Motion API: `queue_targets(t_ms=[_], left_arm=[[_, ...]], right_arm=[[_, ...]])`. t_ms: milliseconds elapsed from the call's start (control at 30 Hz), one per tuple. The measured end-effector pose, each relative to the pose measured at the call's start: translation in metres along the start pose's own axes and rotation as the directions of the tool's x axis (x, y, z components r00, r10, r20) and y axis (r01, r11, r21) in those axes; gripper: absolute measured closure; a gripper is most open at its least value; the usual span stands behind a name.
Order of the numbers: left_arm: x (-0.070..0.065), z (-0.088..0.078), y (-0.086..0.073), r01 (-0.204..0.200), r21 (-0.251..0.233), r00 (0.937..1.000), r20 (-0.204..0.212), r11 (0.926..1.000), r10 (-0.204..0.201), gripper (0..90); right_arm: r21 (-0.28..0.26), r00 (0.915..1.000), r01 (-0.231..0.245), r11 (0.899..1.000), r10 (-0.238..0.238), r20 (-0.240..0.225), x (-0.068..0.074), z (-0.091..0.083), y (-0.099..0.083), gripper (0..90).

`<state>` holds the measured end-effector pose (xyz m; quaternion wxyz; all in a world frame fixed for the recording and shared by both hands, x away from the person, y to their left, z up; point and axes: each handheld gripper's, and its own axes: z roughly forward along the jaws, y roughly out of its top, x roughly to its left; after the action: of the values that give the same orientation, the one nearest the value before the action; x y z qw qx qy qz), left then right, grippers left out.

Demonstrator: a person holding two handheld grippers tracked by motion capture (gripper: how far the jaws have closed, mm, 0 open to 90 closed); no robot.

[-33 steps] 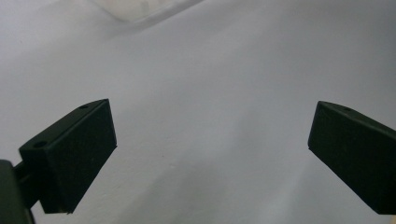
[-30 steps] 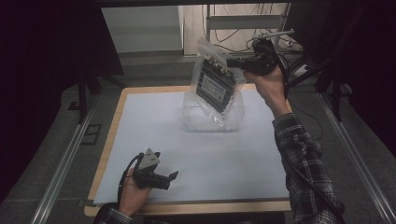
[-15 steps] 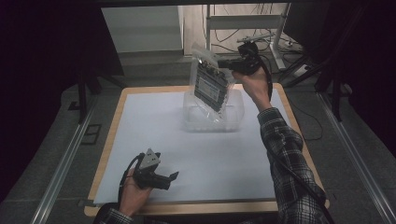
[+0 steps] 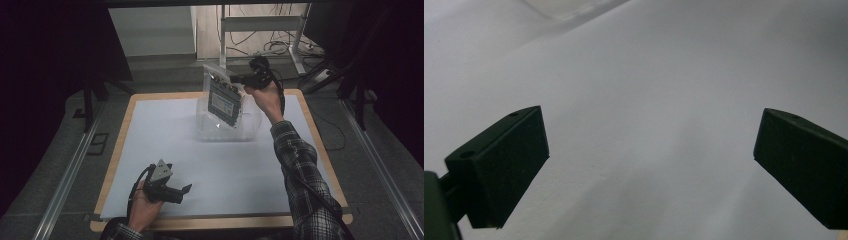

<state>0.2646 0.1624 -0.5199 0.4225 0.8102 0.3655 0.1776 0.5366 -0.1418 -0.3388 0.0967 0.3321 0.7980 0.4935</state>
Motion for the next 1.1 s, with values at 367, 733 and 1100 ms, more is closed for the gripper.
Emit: queue_targets(t_ms=[367,733,1100], left_arm=[[0.0,0.001,0.0,-0.008,0.008,1.0,-0.006,0.9999,0.008,0.9],[0.0,-0.001,0.0,-0.019,-0.005,0.9997,-0.016,0.9998,0.019,1.0],[0.002,-0.003,-0.001,-0.009,-0.028,1.0,-0.001,0.9996,0.009,0.8]], right_arm=[[-0.006,0.999,-0.003,1.0,0.003,0.044,-0.006,0.001,-0.005,88.2],[-0.04,0.9954,0.059,0.997,-0.056,0.078,-0.002,-0.007,-0.001,58.6],[-0.041,0.9844,0.129,0.991,-0.123,0.126,0.007,-0.021,-0.005,34.2]])
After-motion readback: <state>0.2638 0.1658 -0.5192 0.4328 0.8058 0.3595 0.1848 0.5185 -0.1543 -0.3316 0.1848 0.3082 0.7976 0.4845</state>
